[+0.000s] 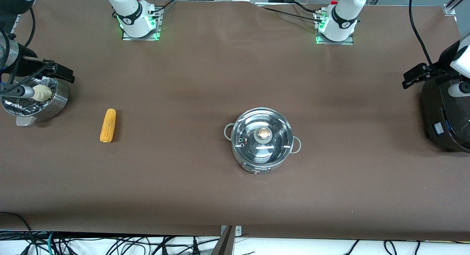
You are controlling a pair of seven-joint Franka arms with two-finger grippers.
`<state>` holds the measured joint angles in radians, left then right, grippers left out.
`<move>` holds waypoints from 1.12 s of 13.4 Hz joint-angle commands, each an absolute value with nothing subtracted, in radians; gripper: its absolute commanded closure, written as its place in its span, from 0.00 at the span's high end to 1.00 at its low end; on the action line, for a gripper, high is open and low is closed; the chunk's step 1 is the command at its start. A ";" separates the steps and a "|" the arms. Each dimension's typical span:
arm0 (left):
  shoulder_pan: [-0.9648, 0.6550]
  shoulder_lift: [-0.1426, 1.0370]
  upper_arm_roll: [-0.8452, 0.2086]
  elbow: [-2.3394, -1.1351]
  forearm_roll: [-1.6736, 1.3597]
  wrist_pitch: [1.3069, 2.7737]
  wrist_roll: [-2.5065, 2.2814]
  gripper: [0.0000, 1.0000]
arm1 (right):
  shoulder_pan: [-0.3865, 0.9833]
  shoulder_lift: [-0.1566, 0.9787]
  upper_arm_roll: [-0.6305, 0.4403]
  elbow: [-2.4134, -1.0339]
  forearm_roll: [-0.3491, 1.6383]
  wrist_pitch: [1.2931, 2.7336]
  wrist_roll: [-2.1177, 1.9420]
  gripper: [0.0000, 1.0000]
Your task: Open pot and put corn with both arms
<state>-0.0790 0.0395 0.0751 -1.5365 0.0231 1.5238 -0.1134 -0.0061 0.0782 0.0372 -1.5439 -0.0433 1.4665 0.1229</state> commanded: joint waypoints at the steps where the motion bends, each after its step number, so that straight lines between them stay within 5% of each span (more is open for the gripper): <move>1: -0.080 0.051 0.072 -1.509 0.044 1.502 -0.095 1.00 | -0.003 0.084 0.040 -1.523 -0.040 1.479 0.117 1.00; 6: -0.080 0.051 0.072 -1.509 0.044 1.502 -0.095 1.00 | 0.008 0.133 0.043 -1.525 -0.034 1.574 0.112 1.00; 15: -0.080 0.051 0.071 -1.509 0.044 1.502 -0.095 1.00 | -0.002 0.464 0.041 -1.546 -0.028 1.888 0.126 1.00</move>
